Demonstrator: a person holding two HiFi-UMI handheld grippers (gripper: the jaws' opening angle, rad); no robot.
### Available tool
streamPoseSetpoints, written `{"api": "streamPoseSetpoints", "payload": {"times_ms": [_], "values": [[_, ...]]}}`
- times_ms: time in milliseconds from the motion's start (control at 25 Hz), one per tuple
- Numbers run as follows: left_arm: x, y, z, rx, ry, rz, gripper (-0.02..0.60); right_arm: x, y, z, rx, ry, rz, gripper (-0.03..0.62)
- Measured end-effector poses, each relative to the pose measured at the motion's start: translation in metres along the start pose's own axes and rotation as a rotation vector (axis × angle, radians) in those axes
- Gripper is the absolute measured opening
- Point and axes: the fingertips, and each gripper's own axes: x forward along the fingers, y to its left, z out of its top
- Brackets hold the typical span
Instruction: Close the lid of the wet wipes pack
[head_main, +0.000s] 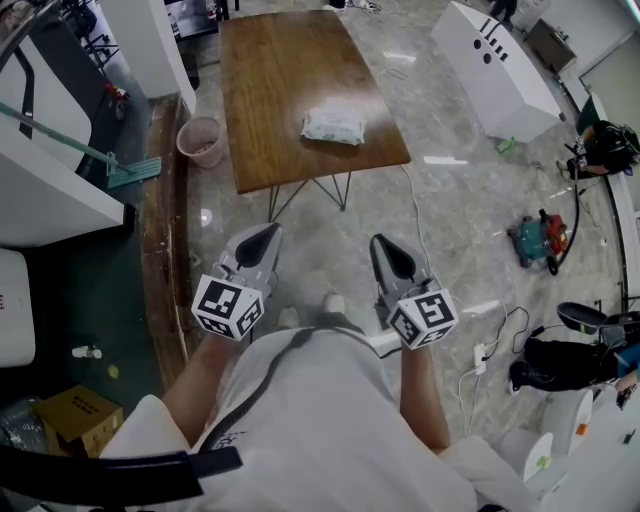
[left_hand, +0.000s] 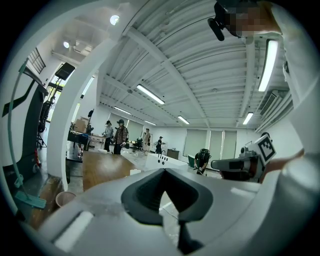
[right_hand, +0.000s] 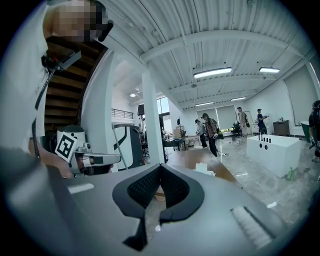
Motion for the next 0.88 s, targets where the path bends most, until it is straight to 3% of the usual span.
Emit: {"api": "streamPoseSetpoints", "payload": {"times_ms": [400, 880], "values": [[0.008, -0.008, -0.005, -0.002, 0.009, -0.002, 0.003, -0.007, -0.013, -0.009, 0.025, -0.006, -0.01, 0.009], [0.06, 0.0, 0.001, 0.016, 0.018, 0.049, 0.003, 0.031, -0.061, 0.001, 0.024, -0.011, 0.055, 0.009]]}}
